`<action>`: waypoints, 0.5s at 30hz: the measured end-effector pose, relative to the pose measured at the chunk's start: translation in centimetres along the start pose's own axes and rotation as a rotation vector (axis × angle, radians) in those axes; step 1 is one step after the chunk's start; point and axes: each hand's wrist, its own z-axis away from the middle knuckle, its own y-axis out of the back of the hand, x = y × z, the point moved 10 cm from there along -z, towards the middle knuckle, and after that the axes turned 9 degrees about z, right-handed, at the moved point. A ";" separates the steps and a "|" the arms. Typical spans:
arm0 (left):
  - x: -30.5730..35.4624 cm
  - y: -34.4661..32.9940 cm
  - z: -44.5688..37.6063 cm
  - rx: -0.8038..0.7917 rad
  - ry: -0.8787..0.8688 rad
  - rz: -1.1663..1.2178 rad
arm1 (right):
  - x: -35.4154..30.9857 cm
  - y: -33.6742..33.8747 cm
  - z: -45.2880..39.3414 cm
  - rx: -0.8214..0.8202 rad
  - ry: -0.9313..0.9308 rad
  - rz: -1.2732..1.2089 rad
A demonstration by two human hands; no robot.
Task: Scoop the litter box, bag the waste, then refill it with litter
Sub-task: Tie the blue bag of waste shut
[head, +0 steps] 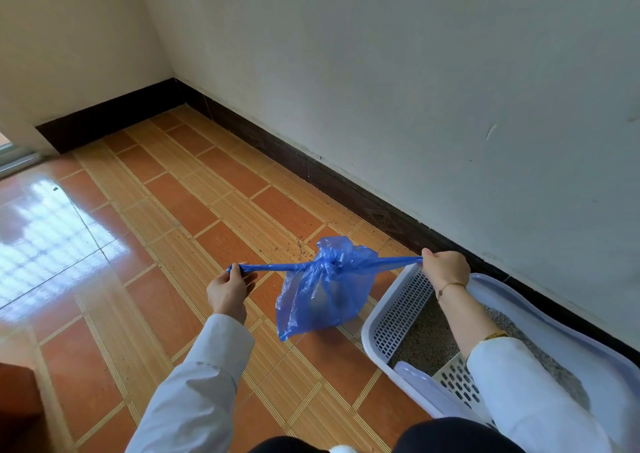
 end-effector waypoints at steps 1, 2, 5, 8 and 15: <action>0.2 -0.1 0.0 -0.011 -0.013 -0.010 | 0.0 0.1 -0.1 0.003 0.000 -0.021; 0.6 -0.5 -0.1 -0.031 -0.032 -0.023 | -0.1 0.4 -0.1 0.010 0.006 -0.052; 3.7 -3.0 0.8 -0.145 -0.130 -0.062 | -2.7 1.8 -0.4 0.025 0.110 -0.208; 7.8 -7.0 3.2 -0.302 -0.286 -0.187 | -8.1 3.5 1.1 0.004 0.316 -0.331; 11.4 -13.6 10.0 -0.550 -0.451 -0.287 | -18.1 2.6 8.2 -0.331 0.653 -0.478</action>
